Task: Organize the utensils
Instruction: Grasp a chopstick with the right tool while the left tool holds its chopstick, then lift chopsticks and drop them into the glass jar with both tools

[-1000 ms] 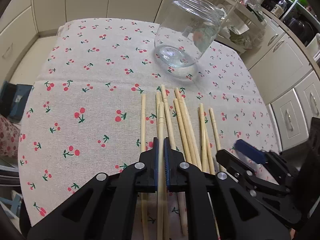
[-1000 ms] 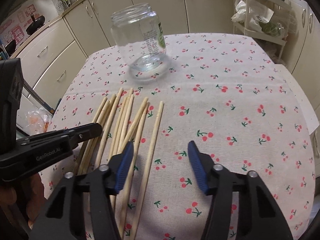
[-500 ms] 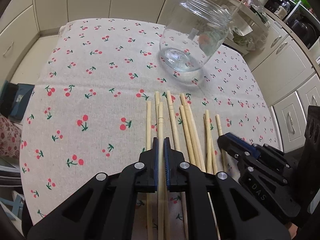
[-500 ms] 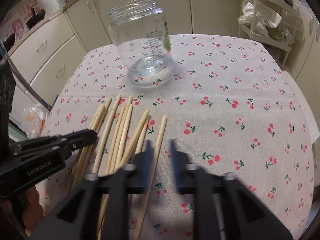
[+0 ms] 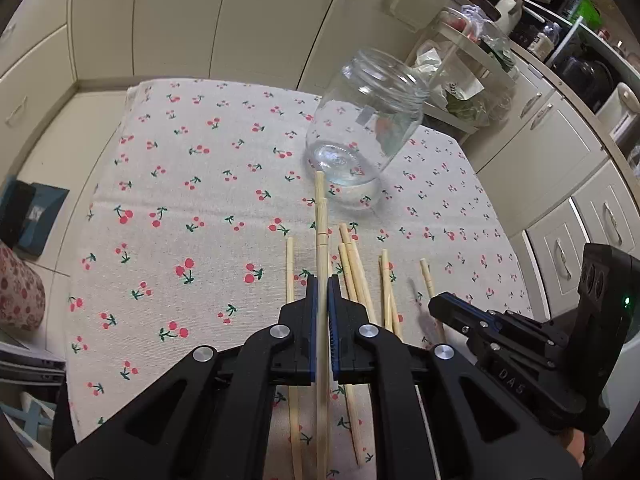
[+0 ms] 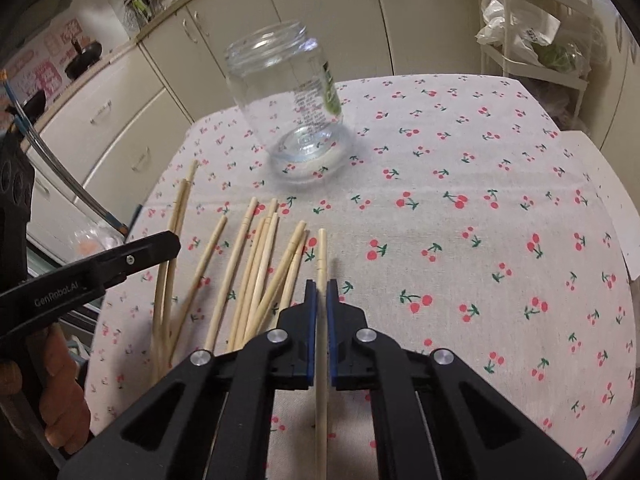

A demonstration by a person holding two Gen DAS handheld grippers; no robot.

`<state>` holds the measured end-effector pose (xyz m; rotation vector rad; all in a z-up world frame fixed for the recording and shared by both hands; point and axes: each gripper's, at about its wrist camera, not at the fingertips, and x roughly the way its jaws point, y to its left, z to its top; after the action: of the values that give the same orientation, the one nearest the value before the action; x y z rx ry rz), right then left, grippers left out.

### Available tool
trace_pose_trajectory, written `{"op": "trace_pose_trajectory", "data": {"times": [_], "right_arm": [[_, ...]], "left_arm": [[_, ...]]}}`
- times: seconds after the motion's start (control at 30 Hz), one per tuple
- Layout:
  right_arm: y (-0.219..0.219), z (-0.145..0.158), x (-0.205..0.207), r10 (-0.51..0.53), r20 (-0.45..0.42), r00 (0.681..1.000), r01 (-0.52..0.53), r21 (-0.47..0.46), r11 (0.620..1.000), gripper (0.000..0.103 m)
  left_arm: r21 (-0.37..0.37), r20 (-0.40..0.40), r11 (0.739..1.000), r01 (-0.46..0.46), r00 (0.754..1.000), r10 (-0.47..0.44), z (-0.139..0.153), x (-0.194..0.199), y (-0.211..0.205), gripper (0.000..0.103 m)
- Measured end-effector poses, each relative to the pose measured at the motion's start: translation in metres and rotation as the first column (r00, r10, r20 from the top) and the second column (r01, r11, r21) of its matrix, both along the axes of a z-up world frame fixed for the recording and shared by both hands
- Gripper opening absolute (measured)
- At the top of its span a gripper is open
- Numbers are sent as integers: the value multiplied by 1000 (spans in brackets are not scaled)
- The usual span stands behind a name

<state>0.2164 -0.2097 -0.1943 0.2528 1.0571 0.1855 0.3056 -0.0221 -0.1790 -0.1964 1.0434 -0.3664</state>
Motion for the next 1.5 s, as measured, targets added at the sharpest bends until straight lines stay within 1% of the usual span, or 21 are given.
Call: {"op": "trace_pose_trajectory", "data": {"times": [0.03, 0.07, 0.17, 0.23, 0.37, 0.53, 0.6, 0.67, 0.77, 0.83, 0.9, 0.93, 1.0, 1.07, 1.13, 1.2, 1.23, 1.37, 1.5], "right_arm": [[-1, 0, 0, -1, -4, 1000, 1, 1, 1000, 6], [-2, -2, 0, -1, -11, 1000, 1, 5, 1000, 6], [-2, -5, 0, -1, -29, 1000, 2, 15, 1000, 6], [-2, -7, -2, 1, -33, 999, -1, 16, 1000, 6], [-3, -11, -3, 0, -38, 999, 1, 24, 1000, 6], [-6, -7, -3, -14, -14, 1000, 15, 46, 999, 6], [-8, 0, -4, -23, 15, 1000, 22, 67, 997, 6], [-11, 9, -5, -31, 63, 997, 25, 101, 995, 6], [-15, 26, -6, -50, 149, 988, 28, 144, 989, 6], [-16, 38, -5, -63, 197, 978, 31, 158, 987, 6], [-18, 49, -4, -75, 243, 967, 34, 169, 985, 6], [-19, 53, -3, -82, 261, 962, 37, 172, 984, 6], [-23, 60, 0, -95, 286, 953, 43, 183, 982, 6], [-26, 64, 2, -106, 306, 946, 49, 188, 981, 6], [-31, 67, 2, -114, 317, 941, 53, 196, 979, 6], [-34, 68, 0, -122, 328, 937, 56, 202, 978, 6], [-35, 68, 0, -125, 333, 935, 58, 205, 977, 6], [-43, 65, 2, -142, 334, 932, 68, 225, 972, 6], [-47, 64, 2, -158, 333, 930, 76, 246, 966, 6]], "left_arm": [[19, -12, 1000, 7, 1000, -7, -1, 1, -3, 5], [47, -43, 999, 15, 999, -13, -6, 3, -6, 5], [54, -121, 998, 24, 993, -17, -25, 8, -6, 5], [50, -132, 999, 18, 991, -11, -31, 8, -4, 5], [55, -129, 998, 10, 992, -2, -31, 8, 0, 5], [48, -83, 999, -5, 996, 9, -22, 9, 3, 5], [19, -47, 1000, -12, 999, 13, -13, 9, 5, 5], [-8, 0, 1000, -18, 1000, 18, -2, 8, 8, 5], [-55, 109, 998, -27, 994, 33, 22, 7, 4, 5], [-85, 184, 996, -36, 982, 51, 42, 11, 2, 5], [-126, 262, 991, -45, 962, 77, 65, 19, -3, 5], [-137, 289, 989, -50, 953, 88, 72, 21, -6, 5], [-171, 359, 983, -66, 925, 125, 94, 31, -9, 5], [-191, 405, 978, -86, 901, 158, 110, 42, -12, 5], [-210, 440, 971, -117, 876, 201, 124, 58, -15, 5], [-235, 454, 962, -138, 860, 234, 135, 75, -17, 5], [-243, 463, 959, -145, 851, 247, 140, 78, -16, 5], [-273, 522, 948, -163, 803, 288, 162, 92, -20, 5], [-275, 575, 944, -180, 757, 312, 177, 101, -28, 5]]}}
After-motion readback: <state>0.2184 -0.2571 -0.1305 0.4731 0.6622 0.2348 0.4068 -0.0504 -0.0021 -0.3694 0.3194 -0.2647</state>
